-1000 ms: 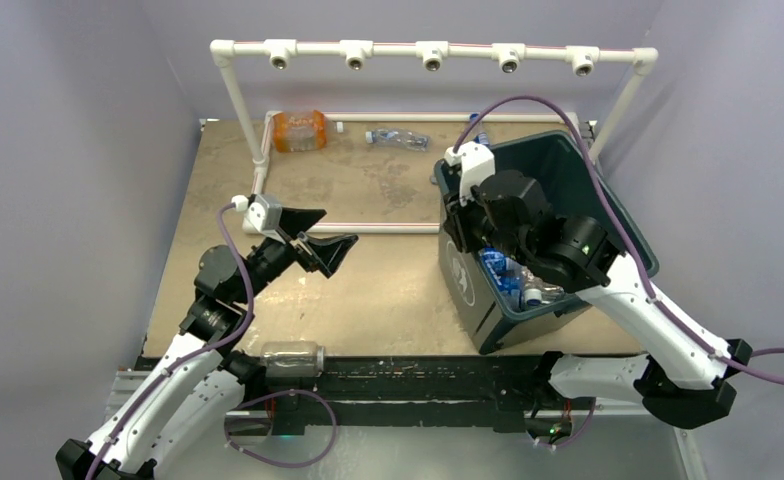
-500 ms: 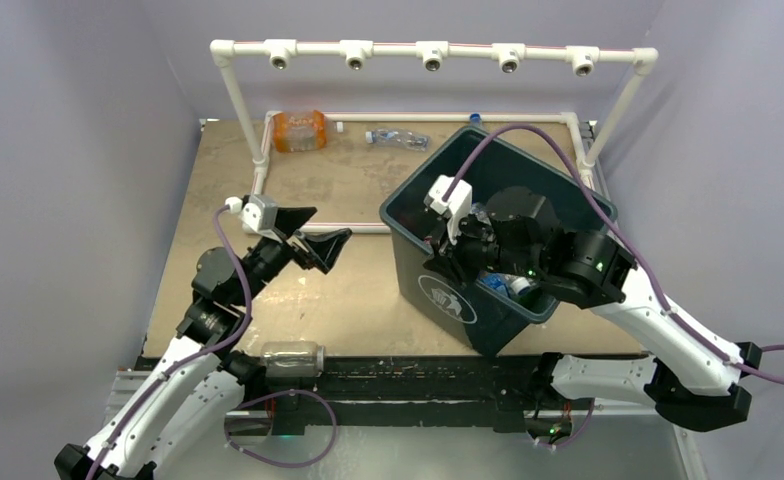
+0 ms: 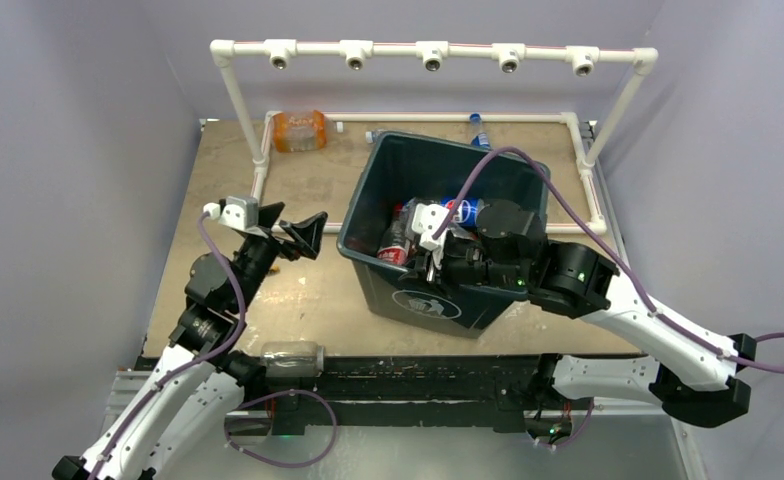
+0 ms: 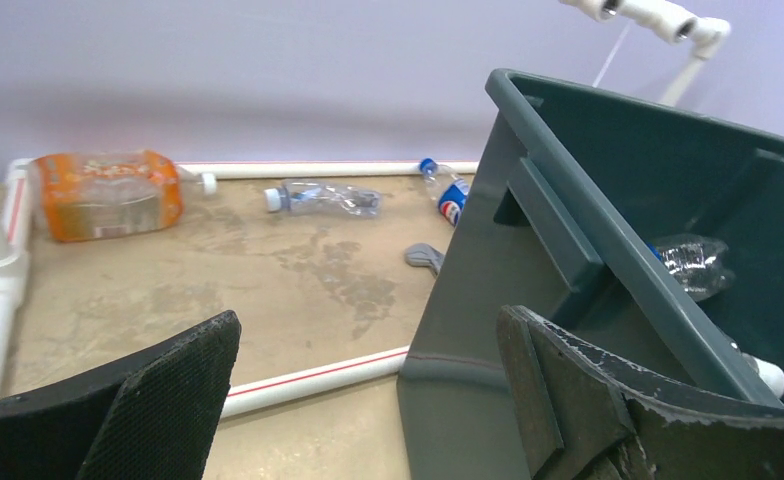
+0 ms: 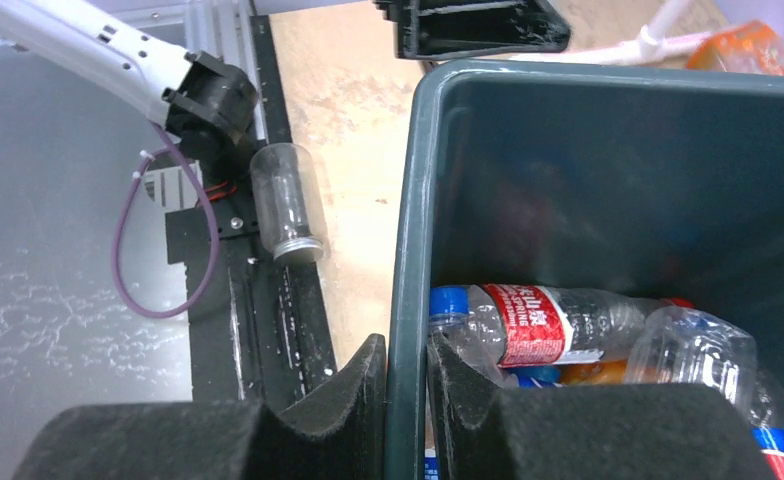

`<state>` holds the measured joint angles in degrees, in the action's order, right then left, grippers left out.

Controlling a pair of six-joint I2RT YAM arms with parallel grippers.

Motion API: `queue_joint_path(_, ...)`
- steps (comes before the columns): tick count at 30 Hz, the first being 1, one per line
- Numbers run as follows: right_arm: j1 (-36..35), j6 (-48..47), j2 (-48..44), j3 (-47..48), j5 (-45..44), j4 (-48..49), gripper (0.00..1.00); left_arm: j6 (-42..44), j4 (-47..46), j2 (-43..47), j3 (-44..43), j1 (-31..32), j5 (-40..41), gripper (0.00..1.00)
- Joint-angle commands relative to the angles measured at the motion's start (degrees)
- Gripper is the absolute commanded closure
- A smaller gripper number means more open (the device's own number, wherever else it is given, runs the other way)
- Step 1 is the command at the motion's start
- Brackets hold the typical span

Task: Put the plastic bottles in the bin
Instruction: Move the trash bin to the center of the board.

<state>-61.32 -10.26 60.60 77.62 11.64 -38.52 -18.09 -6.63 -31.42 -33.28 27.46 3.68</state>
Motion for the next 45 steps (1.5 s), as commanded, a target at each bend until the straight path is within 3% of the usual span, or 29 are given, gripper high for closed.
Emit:
queue_joint_path(1, -2.52, -4.94, -0.98, 0.21, 4.86, 9.17, 1.0, 1.82, 0.66, 0.93, -2.31, 0.15, 6.52, 0.01)
queue_joint_path(21, -3.37, -1.95, -2.58, 0.51, -7.51, 0.97, 1.0, -1.48, 5.81, -6.48, -4.7, 0.22, 8.4, 0.02)
queue_joint_path(22, -3.37, -1.38, -3.19, 0.19, -8.22, 1.34, 0.9, -1.96, 6.39, -6.88, -5.08, 0.2, 8.51, 0.02)
queue_joint_path(25, -3.37, 0.31, -4.53, -0.4, -8.97, 3.19, 0.45, -3.9, 8.38, -5.9, -4.98, 0.17, 11.06, 0.02)
queue_joint_path(27, -3.37, 1.86, -5.34, -0.7, -10.87, 4.96, 0.29, -4.21, 8.37, -4.04, -5.01, 0.14, 12.87, 0.01)
queue_joint_path(30, -3.37, 3.54, -5.37, 1.2, -13.42, 6.16, 0.13, -3.73, 8.81, -1.71, -6.93, 0.09, 15.19, 0.01)
queue_joint_path(35, -3.37, 7.28, -7.81, 4.15, -21.15, 10.86, 0.06, -2.47, 12.37, -3.76, -17.29, 0.13, 15.62, 0.01)
queue_joint_path(38, -3.35, 11.7, -13.54, 1.04, -26.78, 18.21, 0.05, -3.28, 18.0, -9.01, -26.99, 0.13, 10.41, 0.01)
queue_joint_path(41, -3.32, 15.11, -17.01, -2.03, -40.0, 23.17, 0.05, -4.23, 23.11, -15.84, -35.58, 0.13, 2.61, 0.01)
queue_joint_path(45, -3.28, 20.26, -16.04, -1.96, -58.68, 20.19, 0.05, -6.1, 31.44, -25.06, -44.98, 0.13, -7.0, 0.01)
